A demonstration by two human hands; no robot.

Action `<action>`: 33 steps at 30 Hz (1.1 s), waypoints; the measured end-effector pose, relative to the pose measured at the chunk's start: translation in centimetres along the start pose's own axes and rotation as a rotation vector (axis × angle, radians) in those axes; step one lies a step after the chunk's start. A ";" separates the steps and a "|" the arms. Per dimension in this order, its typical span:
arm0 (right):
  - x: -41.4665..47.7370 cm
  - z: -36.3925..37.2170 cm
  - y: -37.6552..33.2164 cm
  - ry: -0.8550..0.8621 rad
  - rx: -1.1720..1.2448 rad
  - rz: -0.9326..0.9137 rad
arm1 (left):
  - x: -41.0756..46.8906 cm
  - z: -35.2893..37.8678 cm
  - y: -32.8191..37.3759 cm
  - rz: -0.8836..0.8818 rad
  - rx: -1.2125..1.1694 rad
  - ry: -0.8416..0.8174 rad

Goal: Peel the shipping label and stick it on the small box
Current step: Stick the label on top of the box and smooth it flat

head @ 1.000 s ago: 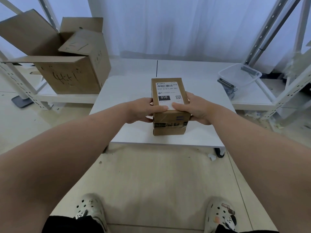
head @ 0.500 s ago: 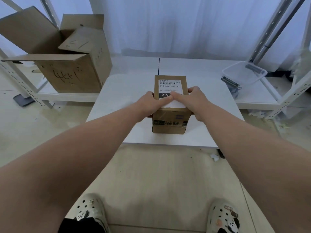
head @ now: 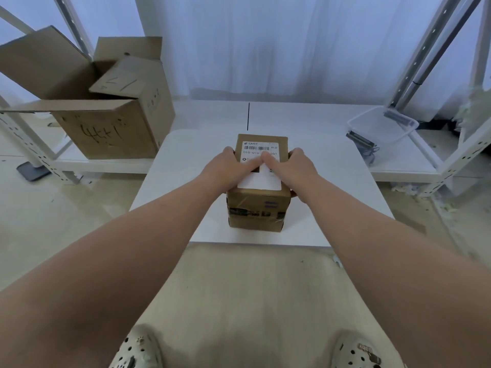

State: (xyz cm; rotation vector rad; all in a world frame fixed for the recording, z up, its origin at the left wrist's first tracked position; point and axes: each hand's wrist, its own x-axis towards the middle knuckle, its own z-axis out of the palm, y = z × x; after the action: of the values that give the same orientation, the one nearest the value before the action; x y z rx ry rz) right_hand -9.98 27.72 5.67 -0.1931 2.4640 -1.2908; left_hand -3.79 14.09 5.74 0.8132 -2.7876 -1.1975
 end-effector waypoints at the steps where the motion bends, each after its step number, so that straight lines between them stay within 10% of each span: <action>1: 0.2 0.1 0.0 0.007 -0.007 -0.004 | 0.2 0.0 0.1 0.007 0.004 -0.004; 33: 5.7 0.9 -1.3 0.158 -0.293 -0.047 | 6.0 0.3 0.2 -0.025 0.112 0.209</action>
State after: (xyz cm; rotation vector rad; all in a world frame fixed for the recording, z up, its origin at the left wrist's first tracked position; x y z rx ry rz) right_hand -15.01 24.70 4.93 -0.2308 2.7933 -0.9902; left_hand -9.10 11.64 4.48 0.9252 -2.6995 -0.9061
